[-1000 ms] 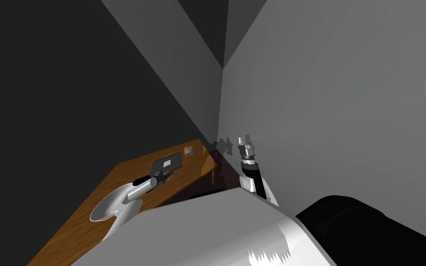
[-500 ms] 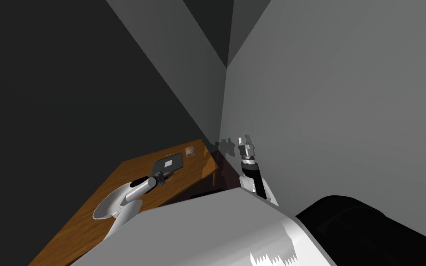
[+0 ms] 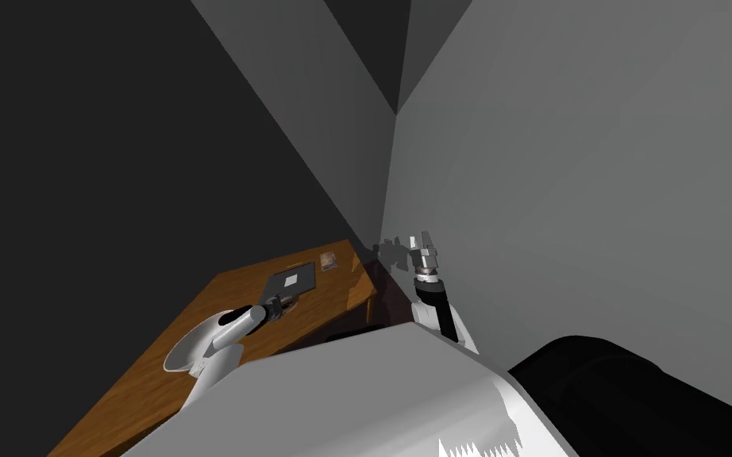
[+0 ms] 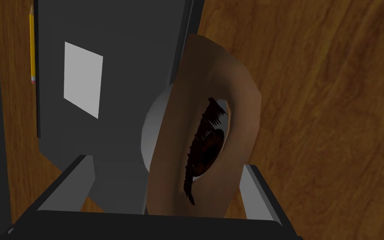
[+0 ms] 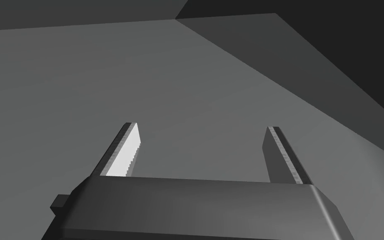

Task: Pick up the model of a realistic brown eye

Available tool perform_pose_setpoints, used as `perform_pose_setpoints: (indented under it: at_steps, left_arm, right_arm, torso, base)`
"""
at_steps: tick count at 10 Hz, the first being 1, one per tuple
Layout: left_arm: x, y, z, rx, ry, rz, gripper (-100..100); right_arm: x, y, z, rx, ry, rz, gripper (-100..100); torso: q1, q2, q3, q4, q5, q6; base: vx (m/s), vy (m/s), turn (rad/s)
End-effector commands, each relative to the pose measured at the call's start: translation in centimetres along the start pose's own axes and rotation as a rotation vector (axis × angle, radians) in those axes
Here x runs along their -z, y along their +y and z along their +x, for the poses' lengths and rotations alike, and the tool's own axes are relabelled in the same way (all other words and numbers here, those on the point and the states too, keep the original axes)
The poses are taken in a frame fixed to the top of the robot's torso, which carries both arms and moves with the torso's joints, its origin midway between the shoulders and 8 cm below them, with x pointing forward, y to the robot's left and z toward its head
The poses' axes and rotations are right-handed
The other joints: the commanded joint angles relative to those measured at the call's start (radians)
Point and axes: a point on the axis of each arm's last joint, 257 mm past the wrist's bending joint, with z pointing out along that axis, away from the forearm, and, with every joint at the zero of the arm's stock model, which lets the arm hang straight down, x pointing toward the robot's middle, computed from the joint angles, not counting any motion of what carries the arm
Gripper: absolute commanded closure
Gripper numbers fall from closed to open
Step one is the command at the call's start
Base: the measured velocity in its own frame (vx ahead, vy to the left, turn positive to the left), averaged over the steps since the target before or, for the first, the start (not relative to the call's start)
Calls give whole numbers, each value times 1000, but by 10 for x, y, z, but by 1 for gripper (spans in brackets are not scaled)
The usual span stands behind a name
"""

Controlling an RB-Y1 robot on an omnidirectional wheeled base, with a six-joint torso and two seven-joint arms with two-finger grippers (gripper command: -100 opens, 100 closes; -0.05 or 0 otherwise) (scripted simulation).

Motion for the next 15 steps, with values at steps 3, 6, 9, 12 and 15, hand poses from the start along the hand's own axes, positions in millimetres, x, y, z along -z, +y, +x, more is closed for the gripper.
perform_pose_setpoints:
  at_steps: [3,6,9,12,15]
  left_arm:
    - [0,0,0,-75,3,-1,-100]
    - [1,5,3,-72,37,-8,-100]
    - [1,10,11,-63,79,-14,-100]
    - [1,10,7,-136,75,-7,-100]
    - [3,14,11,-116,114,-4,-100]
  right_arm:
    - [0,0,0,0,0,0,0]
    - [0,0,0,0,0,0,0]
    - [0,0,0,0,0,0,0]
    - [0,0,0,0,0,0,0]
    - [0,0,0,0,0,0,0]
  torso:
    - [2,4,2,1,0,0]
    - [0,0,0,0,0,0]
    - [4,6,3,1,1,0]
    - [3,6,3,1,0,0]
    - [1,7,4,1,0,0]
  base:
    - [23,-19,-16]
    - [76,-51,168]
    - [30,-13,79]
    - [1,-23,73]
    - [-14,-40,113]
